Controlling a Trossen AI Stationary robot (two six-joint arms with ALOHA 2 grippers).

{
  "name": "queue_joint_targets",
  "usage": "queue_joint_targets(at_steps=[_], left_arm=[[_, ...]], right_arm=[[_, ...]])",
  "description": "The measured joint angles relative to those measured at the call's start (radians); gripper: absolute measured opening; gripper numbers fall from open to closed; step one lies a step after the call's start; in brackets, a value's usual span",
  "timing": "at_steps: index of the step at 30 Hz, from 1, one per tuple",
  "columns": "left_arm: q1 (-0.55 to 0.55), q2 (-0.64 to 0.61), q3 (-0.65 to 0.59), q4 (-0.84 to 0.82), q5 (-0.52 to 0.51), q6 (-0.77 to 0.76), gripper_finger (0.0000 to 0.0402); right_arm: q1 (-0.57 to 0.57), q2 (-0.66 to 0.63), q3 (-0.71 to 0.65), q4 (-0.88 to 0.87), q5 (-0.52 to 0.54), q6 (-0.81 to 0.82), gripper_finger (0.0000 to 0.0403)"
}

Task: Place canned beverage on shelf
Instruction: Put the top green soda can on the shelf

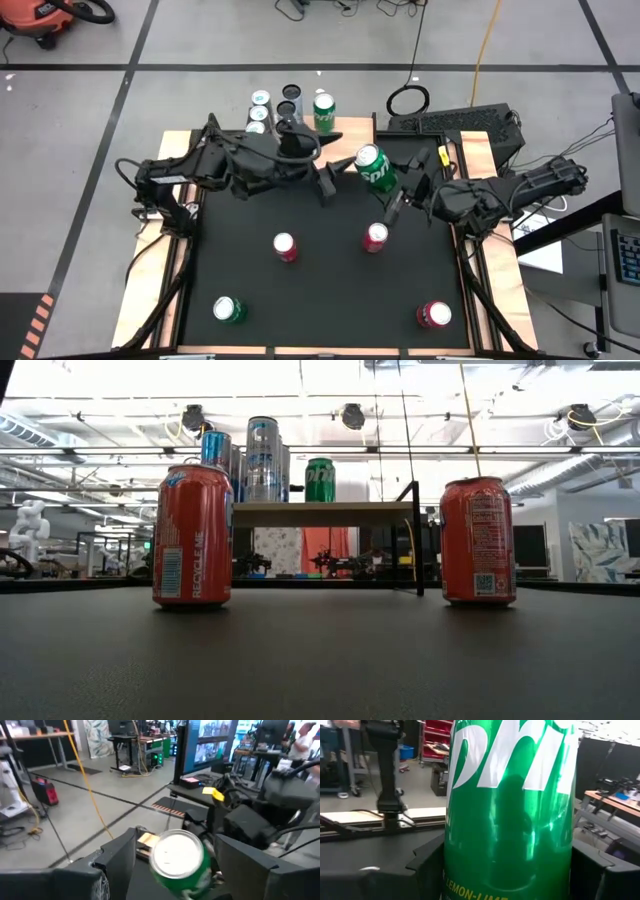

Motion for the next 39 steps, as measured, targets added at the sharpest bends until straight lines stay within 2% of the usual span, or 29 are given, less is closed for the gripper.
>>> queue_joint_targets(at_steps=[3, 6, 11, 14, 16, 20, 39], left_arm=[[0.021, -0.001, 0.000, 0.000, 0.032, -0.130, 0.0268], [0.056, -0.003, 0.000, 0.000, 0.126, -0.153, 0.0284], [0.103, -0.002, 0.000, -0.012, 0.221, -0.192, 0.0344], [0.125, 0.006, 0.000, -0.051, 0.238, -0.214, 0.0385], [0.133, 0.009, 0.000, -0.071, 0.289, -0.234, 0.0395], [0.140, 0.018, 0.000, -0.064, 0.383, -0.254, 0.0392], [0.150, 0.091, 0.000, -0.048, 0.386, -0.301, 0.0394]], right_arm=[[-0.001, 0.000, 0.000, -0.001, 0.020, -0.001, 0.0283], [-0.001, 0.000, 0.000, 0.000, 0.022, -0.001, 0.0283], [-0.001, 0.000, 0.000, -0.001, 0.021, -0.001, 0.0284], [-0.001, 0.000, 0.000, -0.001, 0.021, -0.001, 0.0284], [-0.001, 0.000, 0.000, -0.001, 0.021, 0.002, 0.0284], [-0.001, 0.000, 0.000, -0.002, 0.021, 0.004, 0.0284], [-0.001, 0.000, 0.000, -0.008, 0.016, 0.000, 0.0284]])
